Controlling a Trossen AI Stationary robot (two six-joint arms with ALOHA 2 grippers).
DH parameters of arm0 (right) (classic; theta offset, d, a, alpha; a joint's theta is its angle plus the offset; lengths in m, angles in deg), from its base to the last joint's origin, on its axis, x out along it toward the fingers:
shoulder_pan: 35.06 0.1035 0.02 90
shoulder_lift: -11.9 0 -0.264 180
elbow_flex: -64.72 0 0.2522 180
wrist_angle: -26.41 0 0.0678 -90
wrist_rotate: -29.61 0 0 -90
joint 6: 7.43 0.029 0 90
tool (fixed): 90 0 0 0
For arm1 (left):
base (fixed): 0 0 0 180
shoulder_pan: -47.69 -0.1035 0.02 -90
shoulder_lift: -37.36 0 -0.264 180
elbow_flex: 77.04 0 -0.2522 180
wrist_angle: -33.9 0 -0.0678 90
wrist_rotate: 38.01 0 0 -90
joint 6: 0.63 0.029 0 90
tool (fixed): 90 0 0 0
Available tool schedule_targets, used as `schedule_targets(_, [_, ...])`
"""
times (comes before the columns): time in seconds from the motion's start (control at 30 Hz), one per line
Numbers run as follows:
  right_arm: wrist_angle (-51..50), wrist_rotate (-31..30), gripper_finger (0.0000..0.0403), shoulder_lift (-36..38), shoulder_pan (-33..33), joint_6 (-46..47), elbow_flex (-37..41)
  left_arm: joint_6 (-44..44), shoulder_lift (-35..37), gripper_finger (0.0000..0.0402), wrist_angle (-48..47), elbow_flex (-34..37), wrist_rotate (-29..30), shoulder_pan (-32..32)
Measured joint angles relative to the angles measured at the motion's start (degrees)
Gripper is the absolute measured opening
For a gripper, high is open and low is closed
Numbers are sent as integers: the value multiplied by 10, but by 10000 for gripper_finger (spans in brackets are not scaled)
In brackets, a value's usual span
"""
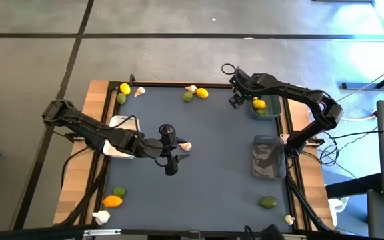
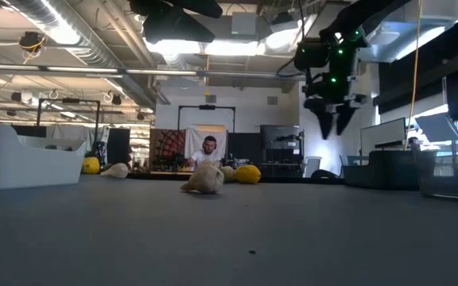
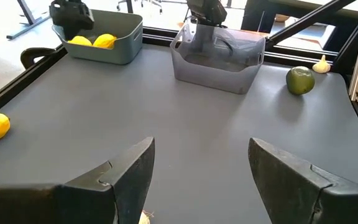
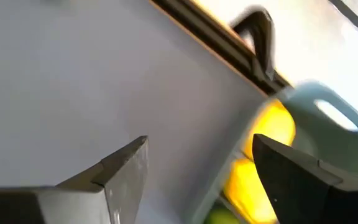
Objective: Sort produce into baskets
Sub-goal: Put the lemon into the blue bin
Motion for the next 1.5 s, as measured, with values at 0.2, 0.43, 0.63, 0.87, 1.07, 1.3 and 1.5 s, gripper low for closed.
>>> schedule_targets(0.2, [97,17,282,0,16,0,0,-1,0,255,0,0,0,0])
schedule_targets(0.43, [171,88,282,-13,17,-16,0,-1,0,255,0,0,0,0])
schedule_targets(0.63, [234,131,282,-55,17,-42,0,3,0,255,0,0,0,0])
schedule_targets(0.87, [312,155,282,-111,17,-43,0,8,0,255,0,0,0,0])
schedule_targets(1.07, [376,165,282,-156,16,-46,0,8,0,255,0,0,0,0])
schedule_targets(1.3, [442,165,282,-189,15,-60,0,8,0,255,0,0,0,-1])
schedule_targets(1.5, [480,194,282,-201,-3,-60,0,9,0,255,0,0,0,-1])
